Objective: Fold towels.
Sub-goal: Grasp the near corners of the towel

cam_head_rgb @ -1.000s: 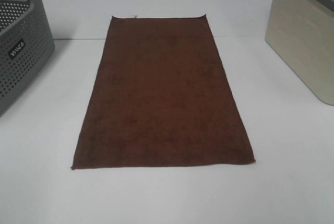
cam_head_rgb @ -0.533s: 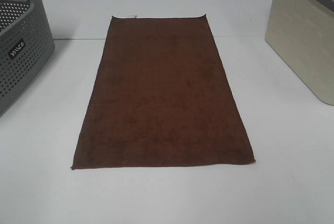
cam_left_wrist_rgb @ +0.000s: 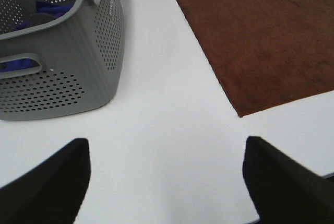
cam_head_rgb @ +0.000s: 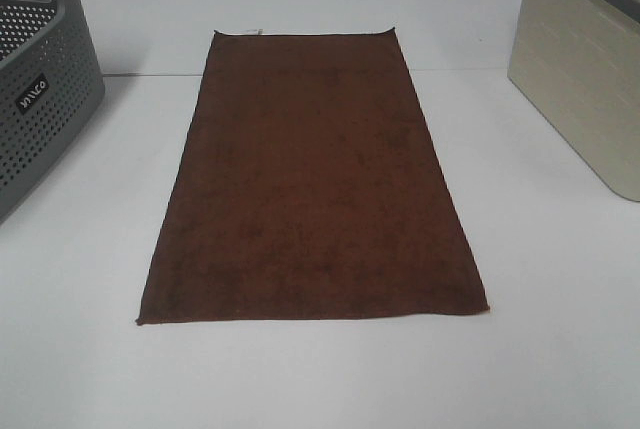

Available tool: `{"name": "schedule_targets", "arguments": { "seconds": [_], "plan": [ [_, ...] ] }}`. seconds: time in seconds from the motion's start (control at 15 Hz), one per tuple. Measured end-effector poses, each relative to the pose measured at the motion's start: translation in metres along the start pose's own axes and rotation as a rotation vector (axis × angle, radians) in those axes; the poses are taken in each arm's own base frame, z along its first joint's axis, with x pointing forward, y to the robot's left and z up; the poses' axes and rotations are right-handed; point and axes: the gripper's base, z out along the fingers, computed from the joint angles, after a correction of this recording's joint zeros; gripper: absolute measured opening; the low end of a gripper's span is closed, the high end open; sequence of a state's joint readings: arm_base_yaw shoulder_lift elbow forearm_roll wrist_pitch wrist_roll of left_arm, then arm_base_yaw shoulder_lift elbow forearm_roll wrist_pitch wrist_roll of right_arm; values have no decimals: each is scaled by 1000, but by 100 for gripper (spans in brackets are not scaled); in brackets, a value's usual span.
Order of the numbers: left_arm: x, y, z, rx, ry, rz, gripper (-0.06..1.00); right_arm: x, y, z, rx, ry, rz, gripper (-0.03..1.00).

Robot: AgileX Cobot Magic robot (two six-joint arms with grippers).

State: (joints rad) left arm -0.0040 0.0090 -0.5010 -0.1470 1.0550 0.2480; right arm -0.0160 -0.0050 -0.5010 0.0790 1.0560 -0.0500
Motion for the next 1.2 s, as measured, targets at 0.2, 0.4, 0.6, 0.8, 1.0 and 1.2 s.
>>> {"name": "schedule_targets", "arguments": {
  "seconds": [0.2,0.4,0.6,0.8,1.0,1.2],
  "plan": [
    [0,0,0,0,0,0,76,0,0,0,0,0,0,78],
    [0,0,0,0,0,0,76,0,0,0,0,0,0,78],
    [0,0,0,0,0,0,76,0,0,0,0,0,0,78],
    [0,0,0,0,0,0,76,0,0,0,0,0,0,78],
    [0,0,0,0,0,0,76,0,0,0,0,0,0,78],
    [0,0,0,0,0,0,76,0,0,0,0,0,0,78]
  ]
}}
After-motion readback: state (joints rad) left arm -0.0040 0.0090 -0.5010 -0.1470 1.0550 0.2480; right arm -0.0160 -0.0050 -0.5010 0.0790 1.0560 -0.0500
